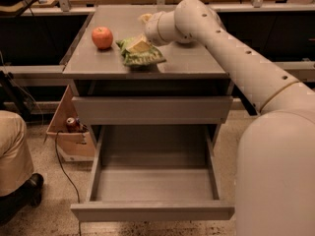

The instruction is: Pick green jalapeno chip bag from middle drawer and place on counter

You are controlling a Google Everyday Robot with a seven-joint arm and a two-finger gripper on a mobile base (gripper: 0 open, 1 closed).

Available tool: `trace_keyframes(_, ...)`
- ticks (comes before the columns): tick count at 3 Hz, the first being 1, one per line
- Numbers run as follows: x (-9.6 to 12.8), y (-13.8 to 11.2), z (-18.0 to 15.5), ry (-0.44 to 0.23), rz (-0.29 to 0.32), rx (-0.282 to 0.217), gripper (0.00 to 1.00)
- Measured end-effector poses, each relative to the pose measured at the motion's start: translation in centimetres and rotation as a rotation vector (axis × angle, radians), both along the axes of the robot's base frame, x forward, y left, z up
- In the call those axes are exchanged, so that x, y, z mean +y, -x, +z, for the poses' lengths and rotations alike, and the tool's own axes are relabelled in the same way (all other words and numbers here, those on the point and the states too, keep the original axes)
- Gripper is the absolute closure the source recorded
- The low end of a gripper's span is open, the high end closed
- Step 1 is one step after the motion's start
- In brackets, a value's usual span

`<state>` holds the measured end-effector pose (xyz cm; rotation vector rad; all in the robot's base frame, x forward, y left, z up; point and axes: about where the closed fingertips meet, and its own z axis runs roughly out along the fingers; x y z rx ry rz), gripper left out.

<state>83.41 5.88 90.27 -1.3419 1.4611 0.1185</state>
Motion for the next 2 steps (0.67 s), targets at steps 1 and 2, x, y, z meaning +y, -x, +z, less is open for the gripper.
trace_keyframes(1,0.7,0.2,0.3,-0.002,0.019,0.006,0.00)
trace_keyframes(2,0.2,1.1,2.4,-0.015,0.041,-0.015,0.00)
